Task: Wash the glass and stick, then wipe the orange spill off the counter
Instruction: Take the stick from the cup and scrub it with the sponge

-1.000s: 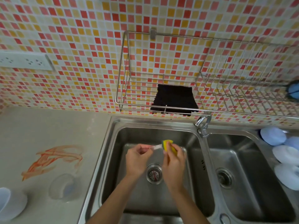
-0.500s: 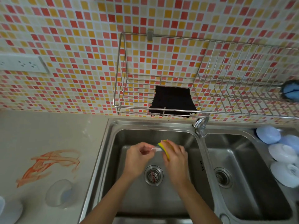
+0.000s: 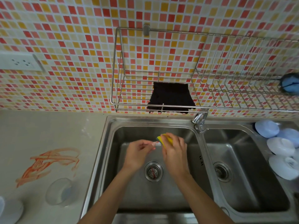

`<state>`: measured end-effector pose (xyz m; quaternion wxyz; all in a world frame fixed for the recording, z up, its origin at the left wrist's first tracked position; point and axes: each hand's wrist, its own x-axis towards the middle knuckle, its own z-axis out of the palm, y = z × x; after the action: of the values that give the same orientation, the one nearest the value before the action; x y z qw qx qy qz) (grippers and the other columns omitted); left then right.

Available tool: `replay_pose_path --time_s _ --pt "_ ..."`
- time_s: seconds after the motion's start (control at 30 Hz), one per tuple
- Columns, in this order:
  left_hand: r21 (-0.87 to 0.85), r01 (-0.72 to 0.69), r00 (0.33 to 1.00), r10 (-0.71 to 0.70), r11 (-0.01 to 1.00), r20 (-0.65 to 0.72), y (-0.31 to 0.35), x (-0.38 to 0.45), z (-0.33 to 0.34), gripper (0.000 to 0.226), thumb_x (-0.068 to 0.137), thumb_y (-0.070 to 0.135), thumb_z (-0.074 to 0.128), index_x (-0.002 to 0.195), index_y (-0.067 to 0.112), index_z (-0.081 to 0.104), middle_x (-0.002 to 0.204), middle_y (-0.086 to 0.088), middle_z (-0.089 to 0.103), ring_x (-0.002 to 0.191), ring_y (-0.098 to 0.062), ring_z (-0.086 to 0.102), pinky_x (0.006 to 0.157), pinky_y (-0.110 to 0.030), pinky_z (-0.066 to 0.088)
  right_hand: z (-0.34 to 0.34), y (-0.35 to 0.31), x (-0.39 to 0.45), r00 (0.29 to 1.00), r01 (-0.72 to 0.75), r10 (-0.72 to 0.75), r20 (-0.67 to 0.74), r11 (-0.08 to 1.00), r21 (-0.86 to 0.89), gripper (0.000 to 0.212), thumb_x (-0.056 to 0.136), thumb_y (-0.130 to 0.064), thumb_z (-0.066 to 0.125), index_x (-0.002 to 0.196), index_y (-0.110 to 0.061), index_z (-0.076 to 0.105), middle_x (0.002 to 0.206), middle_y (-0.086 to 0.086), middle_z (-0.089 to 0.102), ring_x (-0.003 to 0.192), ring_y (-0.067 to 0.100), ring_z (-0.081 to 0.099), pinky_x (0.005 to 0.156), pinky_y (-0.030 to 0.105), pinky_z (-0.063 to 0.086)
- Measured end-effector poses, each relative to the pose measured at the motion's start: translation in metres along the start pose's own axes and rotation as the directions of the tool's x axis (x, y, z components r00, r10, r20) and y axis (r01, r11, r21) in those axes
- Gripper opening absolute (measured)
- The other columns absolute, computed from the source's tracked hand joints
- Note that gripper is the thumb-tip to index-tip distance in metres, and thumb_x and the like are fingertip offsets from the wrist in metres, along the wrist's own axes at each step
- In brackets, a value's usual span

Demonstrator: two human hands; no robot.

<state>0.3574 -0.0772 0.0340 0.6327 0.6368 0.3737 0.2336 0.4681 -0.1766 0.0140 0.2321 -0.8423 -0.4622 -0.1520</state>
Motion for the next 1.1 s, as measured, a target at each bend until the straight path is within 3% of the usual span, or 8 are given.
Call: replay_pose_path --time_s 0.13,0.27,0.43,0.57,0.77,0.9,1.03,1.1 --pt "0.107 -0.126 0.990 0.132 0.986 -0.049 0.000 0.000 -0.005 0.010 0.085 0.017 0.071 0.090 0.010 0.075 0.082 0.002 0.075 0.080 -0.007 0.071 0.075 -0.019 0.054 -0.005 -0.020 -0.009 0.997 0.043 -0.044 0.068 0.999 0.014 0.052 0.081 -0.020 0.044 0.130 -0.013 0.058 0.122 0.006 0.056 0.101 0.023 0.049 0.083 0.033 0.044" --pt "0.155 -0.173 0.980 0.186 0.973 -0.069 0.003 -0.001 -0.007 0.010 0.086 0.018 0.070 0.090 0.010 0.074 0.080 0.004 0.075 0.078 -0.004 0.069 0.070 -0.013 0.050 -0.004 -0.008 -0.001 0.993 -0.122 0.121 0.016 0.988 0.098 0.051 0.078 -0.006 0.052 0.127 -0.015 0.061 0.121 0.005 0.058 0.100 0.024 0.047 0.084 0.036 0.047" --pt "0.167 -0.205 0.974 0.217 0.964 -0.058 0.005 -0.003 -0.004 0.012 0.086 0.015 0.070 0.095 0.009 0.073 0.085 0.004 0.075 0.082 -0.004 0.070 0.076 -0.019 0.055 -0.007 -0.029 -0.004 1.000 -0.004 0.001 0.021 0.991 0.130 0.049 0.079 -0.004 0.059 0.126 -0.017 0.062 0.122 0.001 0.059 0.101 0.023 0.049 0.088 0.029 0.041" --pt "0.285 -0.249 0.956 0.283 0.926 -0.083 0.005 -0.004 -0.006 0.012 0.086 0.020 0.071 0.097 0.015 0.073 0.086 0.009 0.074 0.083 0.003 0.067 0.073 -0.014 0.052 -0.005 -0.009 0.008 0.985 -0.167 0.162 0.062 0.982 0.082 0.041 0.080 -0.008 0.062 0.119 -0.019 0.068 0.117 0.002 0.061 0.098 0.027 0.054 0.085 0.036 0.048" --pt "0.300 -0.305 0.941 0.334 0.904 -0.050 0.006 -0.006 -0.004 0.010 0.086 0.015 0.070 0.096 0.014 0.073 0.085 0.014 0.072 0.083 0.005 0.067 0.074 -0.012 0.051 -0.013 -0.031 -0.004 0.996 -0.073 0.067 0.051 0.990 0.119 0.044 0.080 -0.012 0.056 0.123 -0.020 0.065 0.119 0.001 0.060 0.097 0.023 0.051 0.086 0.028 0.041" --pt "0.365 -0.320 0.929 0.365 0.874 -0.061 0.005 -0.004 -0.006 0.015 0.086 0.019 0.070 0.100 0.014 0.072 0.088 0.011 0.071 0.085 0.011 0.063 0.075 -0.006 0.048 -0.012 -0.015 0.002 0.982 -0.179 0.172 0.076 0.979 0.100 0.041 0.079 -0.009 0.064 0.118 -0.020 0.068 0.115 0.003 0.061 0.096 0.026 0.053 0.083 0.035 0.050" --pt "0.383 -0.368 0.919 0.395 0.847 0.009 0.002 -0.003 -0.011 0.015 0.088 0.021 0.068 0.100 0.014 0.072 0.094 0.008 0.074 0.088 0.003 0.066 0.079 -0.016 0.052 -0.017 -0.021 -0.005 0.998 -0.029 0.022 0.060 0.992 0.120 0.051 0.072 -0.011 0.074 0.121 -0.022 0.066 0.116 0.000 0.061 0.095 0.023 0.054 0.081 0.030 0.047" --pt "0.379 -0.395 0.911 0.411 0.837 0.041 0.002 -0.004 -0.011 0.014 0.088 0.018 0.068 0.100 0.013 0.072 0.094 0.009 0.073 0.089 0.001 0.066 0.079 -0.015 0.052 -0.014 -0.016 0.001 0.997 -0.051 0.044 0.059 0.991 0.127 0.048 0.072 -0.013 0.079 0.116 -0.027 0.067 0.112 -0.003 0.064 0.092 0.024 0.056 0.076 0.031 0.046"
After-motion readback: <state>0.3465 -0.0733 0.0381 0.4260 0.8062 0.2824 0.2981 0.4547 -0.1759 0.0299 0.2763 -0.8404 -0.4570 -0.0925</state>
